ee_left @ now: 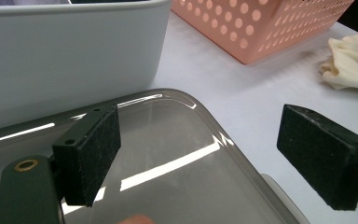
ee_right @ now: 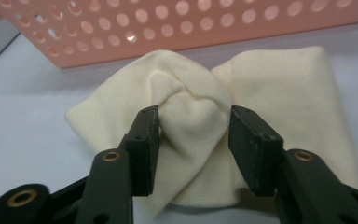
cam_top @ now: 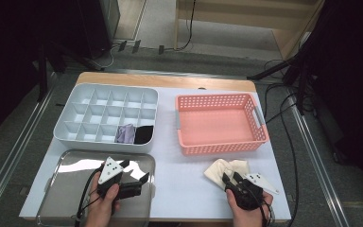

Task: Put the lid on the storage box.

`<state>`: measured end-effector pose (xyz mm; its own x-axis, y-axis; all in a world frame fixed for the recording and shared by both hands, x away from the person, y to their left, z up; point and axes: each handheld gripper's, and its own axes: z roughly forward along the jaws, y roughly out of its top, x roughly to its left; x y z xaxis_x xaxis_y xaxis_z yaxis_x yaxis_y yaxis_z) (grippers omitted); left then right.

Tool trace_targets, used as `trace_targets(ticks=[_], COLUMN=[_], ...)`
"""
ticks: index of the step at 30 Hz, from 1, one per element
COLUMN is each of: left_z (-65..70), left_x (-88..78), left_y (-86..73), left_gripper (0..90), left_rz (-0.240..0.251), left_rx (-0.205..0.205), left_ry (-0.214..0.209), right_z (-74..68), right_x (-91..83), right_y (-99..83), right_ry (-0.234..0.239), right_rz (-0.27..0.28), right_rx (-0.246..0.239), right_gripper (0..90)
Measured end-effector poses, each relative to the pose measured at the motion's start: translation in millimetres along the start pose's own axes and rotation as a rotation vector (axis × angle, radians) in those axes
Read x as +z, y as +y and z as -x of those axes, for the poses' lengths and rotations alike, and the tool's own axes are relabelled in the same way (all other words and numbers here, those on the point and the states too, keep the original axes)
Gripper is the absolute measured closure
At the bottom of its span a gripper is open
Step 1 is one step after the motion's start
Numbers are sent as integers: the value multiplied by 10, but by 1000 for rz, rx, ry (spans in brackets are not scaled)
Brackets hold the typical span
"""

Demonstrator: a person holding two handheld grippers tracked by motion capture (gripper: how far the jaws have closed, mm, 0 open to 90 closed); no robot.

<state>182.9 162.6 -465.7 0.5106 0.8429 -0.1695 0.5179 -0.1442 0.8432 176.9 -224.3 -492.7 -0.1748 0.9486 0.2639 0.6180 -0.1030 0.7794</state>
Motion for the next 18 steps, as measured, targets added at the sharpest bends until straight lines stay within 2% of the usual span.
trace_targets(ticks=[5, 11, 13, 18], left_z=[5, 11, 15, 23], left_x=[-3, 0, -1, 1], left_y=[0, -1, -1, -3], left_gripper=[140, 140, 140, 140], left_rz=[0, 2, 2, -1], left_rx=[1, 2, 4, 9], left_ry=[-1, -2, -1, -4], right_z=[-43, -154, -230, -480], right_x=[-37, -133, -161, -175], right_y=[4, 26, 26, -15], right_ry=[18, 50, 70, 113], right_rz=[13, 71, 90, 91], right_rx=[-40, -70, -85, -142], right_gripper=[817, 835, 834, 823])
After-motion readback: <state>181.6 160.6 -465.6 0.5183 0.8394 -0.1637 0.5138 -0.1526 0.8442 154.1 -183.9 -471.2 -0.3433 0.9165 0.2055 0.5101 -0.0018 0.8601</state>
